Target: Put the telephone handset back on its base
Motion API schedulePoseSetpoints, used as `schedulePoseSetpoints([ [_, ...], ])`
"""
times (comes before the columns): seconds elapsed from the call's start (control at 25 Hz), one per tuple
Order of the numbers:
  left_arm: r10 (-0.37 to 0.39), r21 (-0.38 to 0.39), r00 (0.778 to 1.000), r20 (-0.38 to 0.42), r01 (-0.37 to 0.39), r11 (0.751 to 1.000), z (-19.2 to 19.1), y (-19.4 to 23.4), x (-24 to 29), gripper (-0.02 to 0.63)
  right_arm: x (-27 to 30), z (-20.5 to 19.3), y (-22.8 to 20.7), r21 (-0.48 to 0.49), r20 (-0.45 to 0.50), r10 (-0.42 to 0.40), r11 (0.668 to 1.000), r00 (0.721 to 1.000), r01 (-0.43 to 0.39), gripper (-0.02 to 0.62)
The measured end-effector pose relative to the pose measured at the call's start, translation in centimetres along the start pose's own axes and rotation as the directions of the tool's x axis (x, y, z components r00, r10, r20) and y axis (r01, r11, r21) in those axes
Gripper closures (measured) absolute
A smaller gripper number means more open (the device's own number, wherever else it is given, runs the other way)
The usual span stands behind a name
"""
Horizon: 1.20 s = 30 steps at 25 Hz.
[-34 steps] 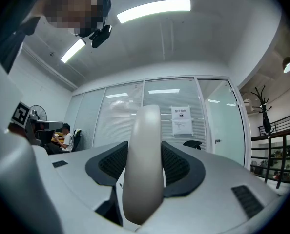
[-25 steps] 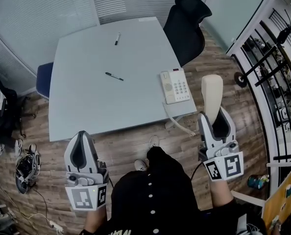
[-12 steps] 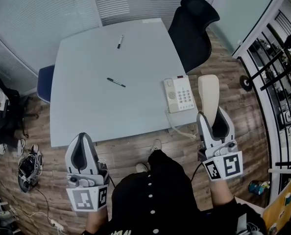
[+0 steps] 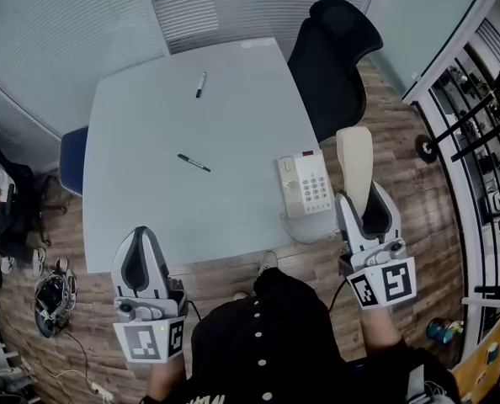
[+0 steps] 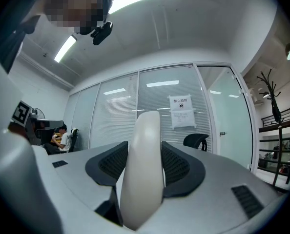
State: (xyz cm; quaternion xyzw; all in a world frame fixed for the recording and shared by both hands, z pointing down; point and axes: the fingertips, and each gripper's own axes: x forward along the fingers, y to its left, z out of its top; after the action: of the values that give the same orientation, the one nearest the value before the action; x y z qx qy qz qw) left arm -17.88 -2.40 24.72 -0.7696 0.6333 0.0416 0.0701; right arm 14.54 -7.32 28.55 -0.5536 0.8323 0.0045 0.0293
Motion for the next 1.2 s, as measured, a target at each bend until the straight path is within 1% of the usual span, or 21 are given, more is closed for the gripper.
schedulePoseSetpoints([
  [0.2,0.001,0.009,1.0,0.008,-0.001,1.0,0.2,-0.3,3.4,0.592,2.8,0.1,-1.7,0.005,0.0,0.015,1.0,1.0,-0.015,0.362],
  [0.4,0.012,0.008,1.0,-0.001,-0.012,1.0,-0.1,-0.7,5.5,0.592,4.8,0.0,-3.1,0.008,-0.008,0.031,1.0,0.999,-0.031,0.362],
  [0.52,0.029,0.0,0.999,-0.015,-0.029,1.0,-0.5,-0.7,6.1,0.592,6.0,-0.6,-3.6,0.015,-0.031,0.043,0.999,0.999,-0.043,0.364],
  [0.68,0.042,-0.011,0.997,-0.059,-0.043,0.999,-1.7,-0.3,6.2,0.592,7.1,-1.9,-4.0,0.047,-0.069,0.04,0.998,0.997,-0.036,0.362],
  [0.8,0.034,-0.018,0.996,-0.087,-0.036,0.999,-2.7,0.2,6.5,0.592,7.7,-3.1,-4.0,0.059,-0.097,0.03,0.998,0.995,-0.025,0.362],
  [0.96,-0.002,-0.028,0.994,-0.111,-0.002,1.0,-3.5,1.0,7.7,0.592,8.4,-5.5,-3.8,0.087,-0.154,0.006,0.996,0.988,0.008,0.362],
  [1.2,-0.041,-0.046,0.989,-0.143,0.035,0.998,-4.8,1.6,8.8,0.592,8.2,-10.9,-3.9,0.167,-0.274,-0.021,0.983,0.962,0.069,0.363],
])
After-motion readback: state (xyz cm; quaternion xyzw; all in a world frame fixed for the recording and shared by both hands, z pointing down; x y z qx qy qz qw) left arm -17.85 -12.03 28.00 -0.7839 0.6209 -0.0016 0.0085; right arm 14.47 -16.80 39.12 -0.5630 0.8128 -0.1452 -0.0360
